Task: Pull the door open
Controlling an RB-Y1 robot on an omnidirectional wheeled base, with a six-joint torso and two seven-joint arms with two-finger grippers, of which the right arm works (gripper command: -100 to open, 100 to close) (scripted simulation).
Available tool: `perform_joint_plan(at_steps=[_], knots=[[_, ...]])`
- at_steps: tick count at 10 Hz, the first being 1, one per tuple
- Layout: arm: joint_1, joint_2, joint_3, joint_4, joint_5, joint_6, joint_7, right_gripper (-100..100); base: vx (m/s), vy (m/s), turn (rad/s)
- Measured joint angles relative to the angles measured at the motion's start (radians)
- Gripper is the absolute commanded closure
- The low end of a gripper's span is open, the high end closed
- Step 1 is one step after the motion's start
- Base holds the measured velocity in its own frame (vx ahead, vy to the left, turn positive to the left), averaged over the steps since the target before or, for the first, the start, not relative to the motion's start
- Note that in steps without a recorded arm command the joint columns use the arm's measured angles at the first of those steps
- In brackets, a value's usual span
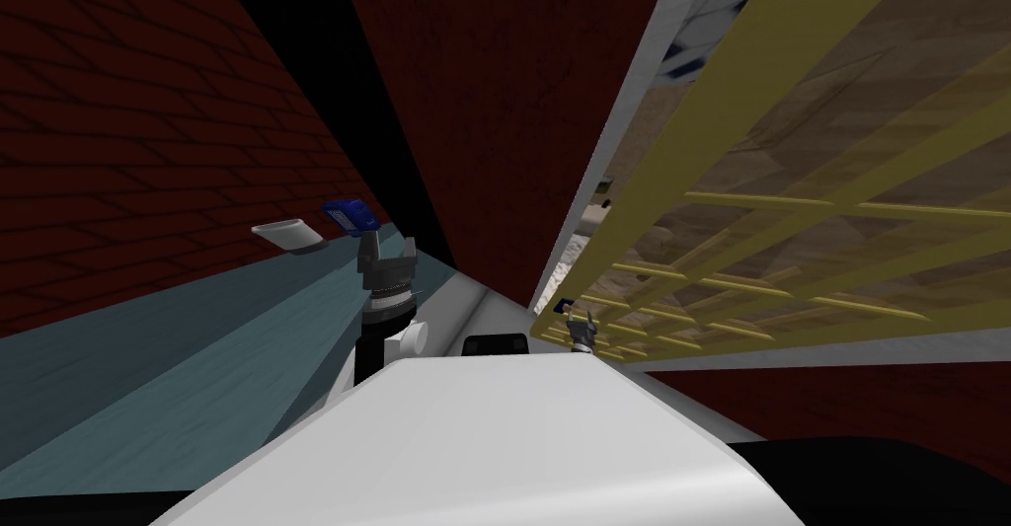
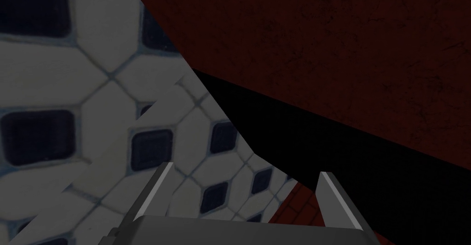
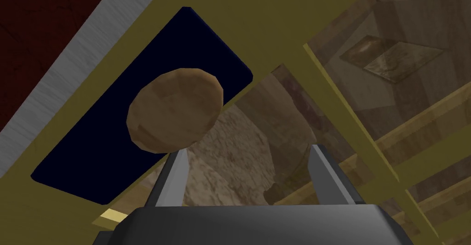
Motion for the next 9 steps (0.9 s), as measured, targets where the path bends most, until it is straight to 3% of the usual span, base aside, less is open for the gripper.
perform_joint_plan(at_steps=[3, 6, 9], knots=[[0.001, -0.003, 0.020, -0.010, -0.035, 0.000, -0.061, -100, -0.049, -0.003, 0.036], [-0.025, 0.002, 0.041, 0.020, -0.062, -0.008, -0.126, -100, -0.037, -0.011, 0.035], [-0.010, -0.002, 0.042, 0.001, -0.067, -0.005, -0.133, -100, 0.006, 0.011, -0.016]])
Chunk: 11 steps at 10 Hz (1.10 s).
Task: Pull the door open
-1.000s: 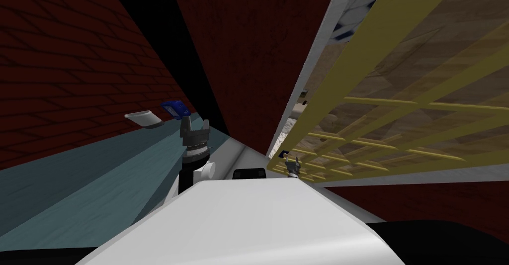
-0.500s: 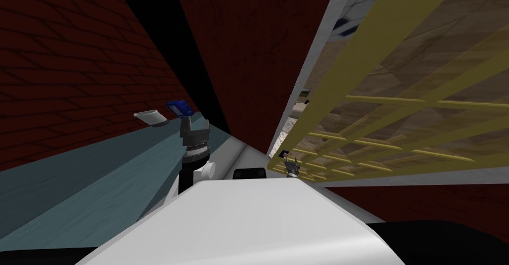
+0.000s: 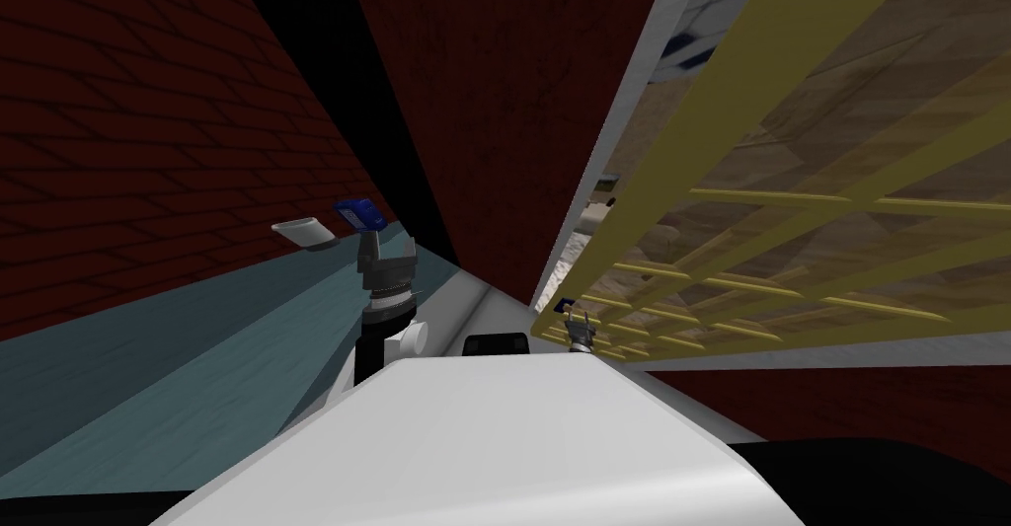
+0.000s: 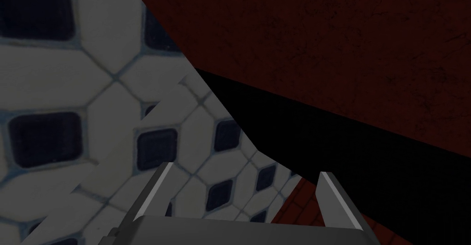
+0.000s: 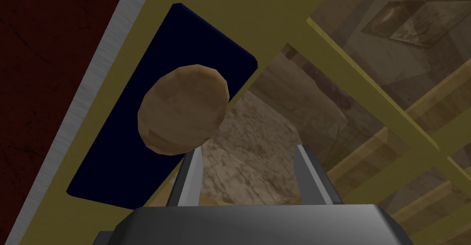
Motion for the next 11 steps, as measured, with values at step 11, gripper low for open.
perform_joint_plan(at_steps=[11], knots=[[-0.001, -0.013, 0.060, -0.049, -0.111, 0.015, -0.182, -100, -0.050, -0.007, 0.048]])
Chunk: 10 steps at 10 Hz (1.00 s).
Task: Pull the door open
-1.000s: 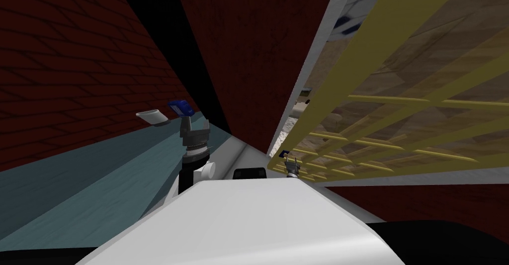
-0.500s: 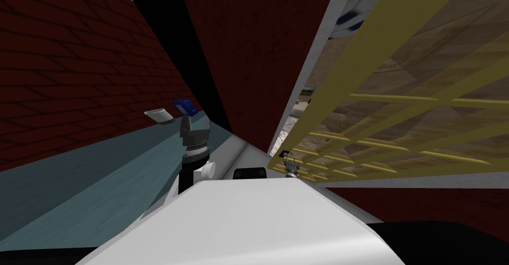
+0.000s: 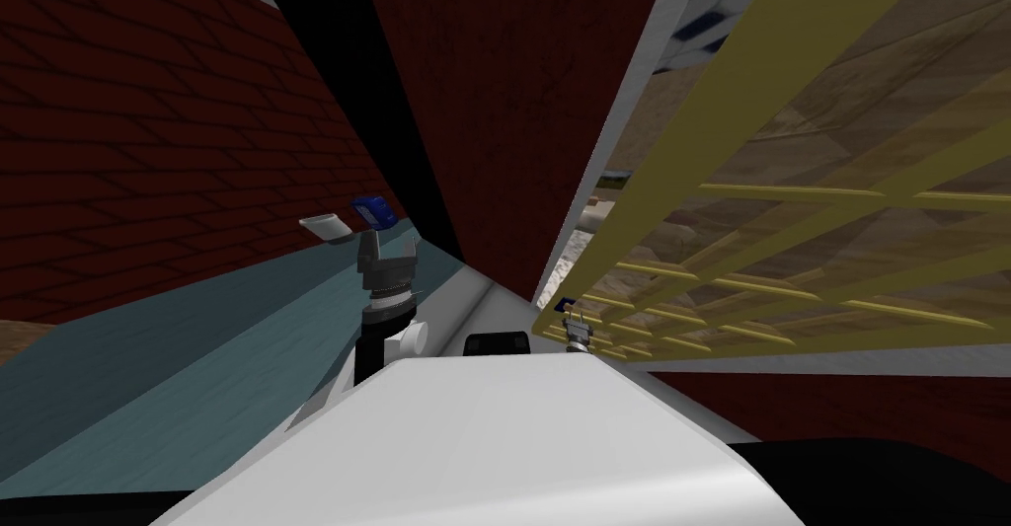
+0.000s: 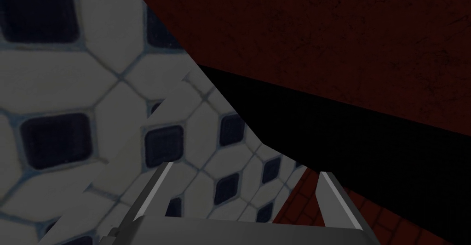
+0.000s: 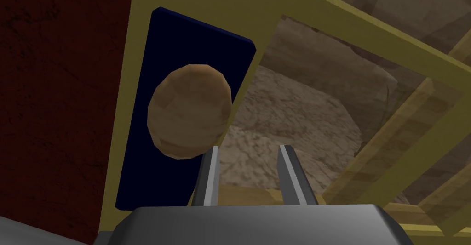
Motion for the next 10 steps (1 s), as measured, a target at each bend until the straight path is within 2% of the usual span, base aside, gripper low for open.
perform_joint_plan(at_steps=[1, 3, 6, 8, 9, 10], knots=[[-0.021, 0.004, 0.010, 0.031, -0.007, -0.010, -0.029, -100, -0.036, -0.002, 0.042], [-0.007, -0.002, 0.021, 0.009, -0.026, -0.010, -0.069, -100, -0.039, 0.000, 0.040], [-0.033, 0.005, 0.046, 0.039, -0.052, -0.025, -0.146, -100, -0.055, 0.001, 0.057], [-0.023, -0.001, 0.051, 0.016, -0.065, -0.016, -0.172, -100, -0.034, -0.009, 0.008], [-0.005, -0.006, 0.052, -0.023, -0.079, -0.004, -0.170, -100, -0.032, -0.017, 0.020], [-0.001, -0.007, 0.055, -0.034, -0.085, -0.002, -0.175, -100, -0.011, -0.001, 0.024]])
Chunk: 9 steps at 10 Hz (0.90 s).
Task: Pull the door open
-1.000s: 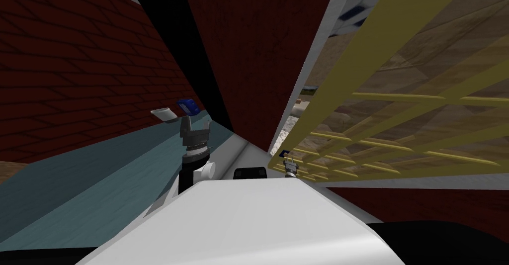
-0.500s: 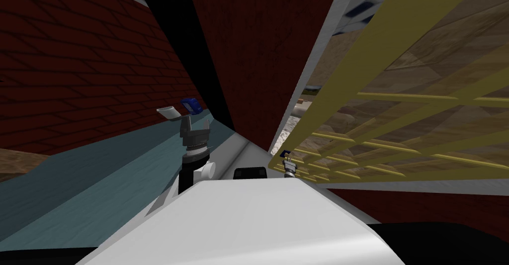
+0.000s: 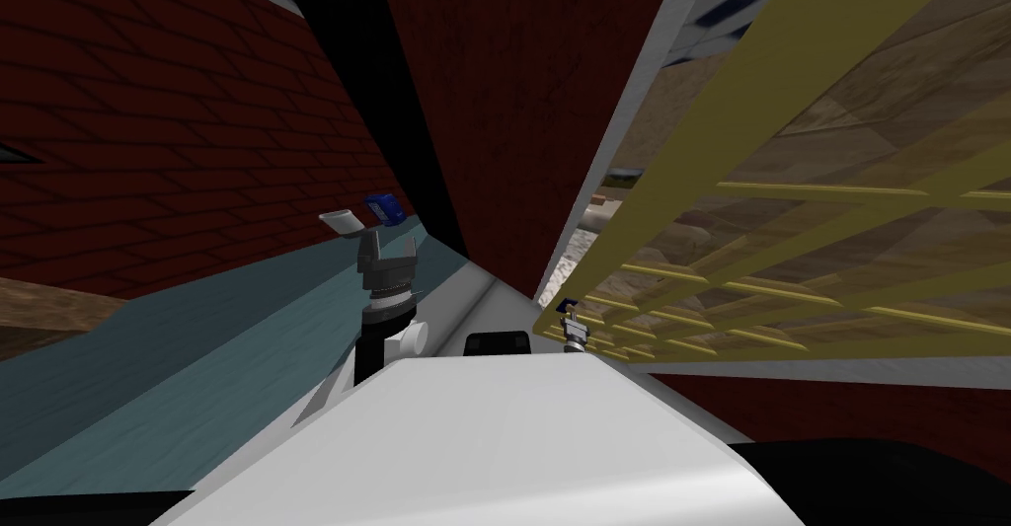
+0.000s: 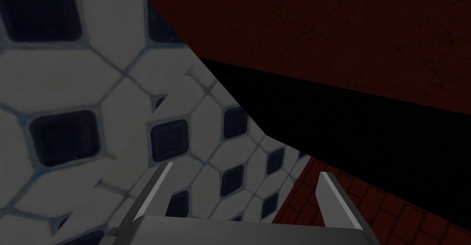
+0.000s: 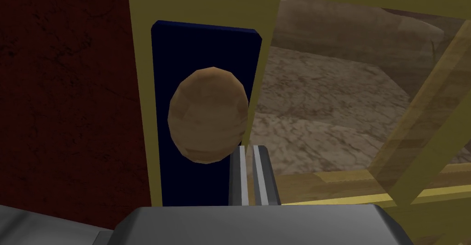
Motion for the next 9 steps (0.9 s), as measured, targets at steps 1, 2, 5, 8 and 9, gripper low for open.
perform_joint_plan(at_steps=[1, 2, 5, 8, 9], knots=[[-0.015, 0.001, 0.005, 0.033, 0.005, -0.013, -0.024, -100, -0.029, 0.003, 0.046], [-0.019, 0.001, 0.008, 0.035, -0.004, -0.015, -0.042, -100, -0.057, 0.007, 0.041], [-0.023, 0.001, 0.018, 0.031, -0.021, -0.014, -0.080, -100, -0.025, -0.005, 0.009], [-0.045, 0.002, 0.030, 0.063, -0.033, -0.026, -0.139, -100, -0.026, -0.002, 0.022], [-0.040, -0.001, 0.030, 0.054, -0.036, -0.022, -0.140, -100, -0.001, 0.003, -0.019]])
